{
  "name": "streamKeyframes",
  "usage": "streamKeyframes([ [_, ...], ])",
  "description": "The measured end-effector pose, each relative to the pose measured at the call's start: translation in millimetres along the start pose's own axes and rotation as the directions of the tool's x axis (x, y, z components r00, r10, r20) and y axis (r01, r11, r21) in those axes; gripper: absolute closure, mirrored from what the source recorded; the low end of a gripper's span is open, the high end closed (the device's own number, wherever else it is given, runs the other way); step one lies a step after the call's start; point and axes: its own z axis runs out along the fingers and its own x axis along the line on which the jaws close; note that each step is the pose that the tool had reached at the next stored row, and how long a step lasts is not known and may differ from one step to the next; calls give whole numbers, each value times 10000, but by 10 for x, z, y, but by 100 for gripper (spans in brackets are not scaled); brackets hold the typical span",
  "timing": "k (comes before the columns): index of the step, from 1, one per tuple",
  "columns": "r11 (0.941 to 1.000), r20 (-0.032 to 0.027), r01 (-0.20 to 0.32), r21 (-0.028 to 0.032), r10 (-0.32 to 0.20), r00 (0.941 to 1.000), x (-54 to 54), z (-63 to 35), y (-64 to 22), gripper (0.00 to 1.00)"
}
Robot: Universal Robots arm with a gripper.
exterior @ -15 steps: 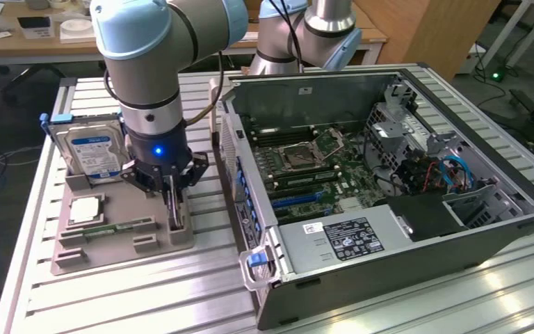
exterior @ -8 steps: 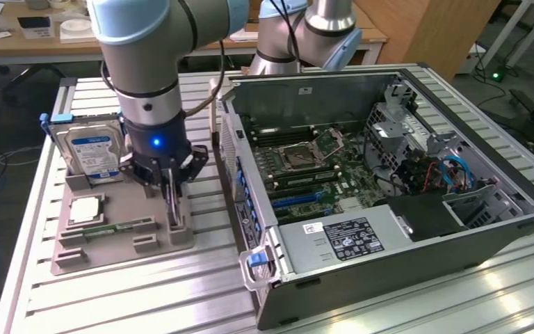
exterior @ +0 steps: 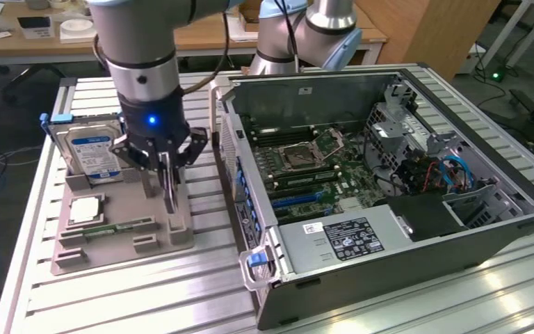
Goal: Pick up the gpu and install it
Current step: 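Pick up the gpu and move the gpu toward the slot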
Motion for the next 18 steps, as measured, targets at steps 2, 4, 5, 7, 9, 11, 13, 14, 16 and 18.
streamKeyframes([
  [2, 10000, -1, 0, 0, 0, 10000, -3, -94, 0, 72],
  [4, 10000, 0, 0, 0, 0, 10000, -5, -184, 1, 72],
  [5, 10000, 0, 0, 0, 0, 10000, -7, -229, 1, 72],
  [7, 10000, -1, 1, 0, -1, 10000, -10, -319, 1, 72],
  [9, 10000, 0, 0, 0, 0, 10000, -12, -409, 1, 72],
  [11, 10000, 0, 0, 0, 0, 10000, -15, -501, 2, 72],
  [13, 10000, 0, 0, -1, 0, 10000, -17, -591, 2, 72],
  [14, 10000, 0, 0, 0, 0, 10000, -19, -636, 2, 72],
  [16, 10000, 0, 0, 0, 0, 10000, -22, -730, 2, 72],
  [18, 10000, 0, 0, 0, 0, 10000, -24, -820, 3, 72],
])
